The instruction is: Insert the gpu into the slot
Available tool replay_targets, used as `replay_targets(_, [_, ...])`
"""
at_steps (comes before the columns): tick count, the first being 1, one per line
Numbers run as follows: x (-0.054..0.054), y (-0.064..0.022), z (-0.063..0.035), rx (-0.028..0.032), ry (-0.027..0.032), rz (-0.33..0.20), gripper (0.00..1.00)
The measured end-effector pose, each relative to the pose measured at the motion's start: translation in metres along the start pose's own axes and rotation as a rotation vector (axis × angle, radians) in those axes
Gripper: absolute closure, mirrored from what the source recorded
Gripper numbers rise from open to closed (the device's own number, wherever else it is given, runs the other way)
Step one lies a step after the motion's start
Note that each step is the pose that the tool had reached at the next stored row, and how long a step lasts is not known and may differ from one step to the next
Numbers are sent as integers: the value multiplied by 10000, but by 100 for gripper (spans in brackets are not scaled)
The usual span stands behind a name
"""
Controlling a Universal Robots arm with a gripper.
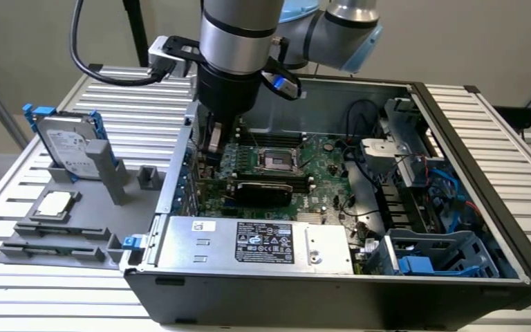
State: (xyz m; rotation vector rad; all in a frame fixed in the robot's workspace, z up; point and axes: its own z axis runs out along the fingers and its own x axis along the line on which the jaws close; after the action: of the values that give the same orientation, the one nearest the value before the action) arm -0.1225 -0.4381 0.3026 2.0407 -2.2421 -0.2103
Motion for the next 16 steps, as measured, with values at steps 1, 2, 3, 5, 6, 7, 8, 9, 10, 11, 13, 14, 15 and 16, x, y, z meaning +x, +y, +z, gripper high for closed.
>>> replay_targets(1, [0, -7, -1, 168, -20, -6, 89])
replay_targets(2, [-1, -21, -3, 307, -39, -14, 89])
replay_targets(3, [-3, -42, -7, 437, -58, -20, 89])
replay_targets(5, [-7, -90, -15, 678, -92, -28, 89])
replay_targets(6, [-10, -118, -19, 783, -109, -32, 89])
replay_targets(7, [-13, -147, -24, 859, -122, -35, 89])
replay_targets(8, [-15, -178, -31, 935, -134, -39, 89])
replay_targets(9, [-18, -209, -36, 1007, -144, -42, 89])
replay_targets(10, [-21, -241, -42, 1080, -156, -46, 89])
replay_targets(11, [-24, -272, -47, 1145, -167, -49, 89])
replay_targets(13, [-30, -335, -57, 1271, -186, -54, 89])
replay_targets(14, [-33, -369, -63, 1329, -196, -57, 89])
replay_targets(15, [-35, -400, -69, 1360, -203, -58, 89])
replay_targets(16, [-35, -414, -71, 1362, -208, -59, 89])
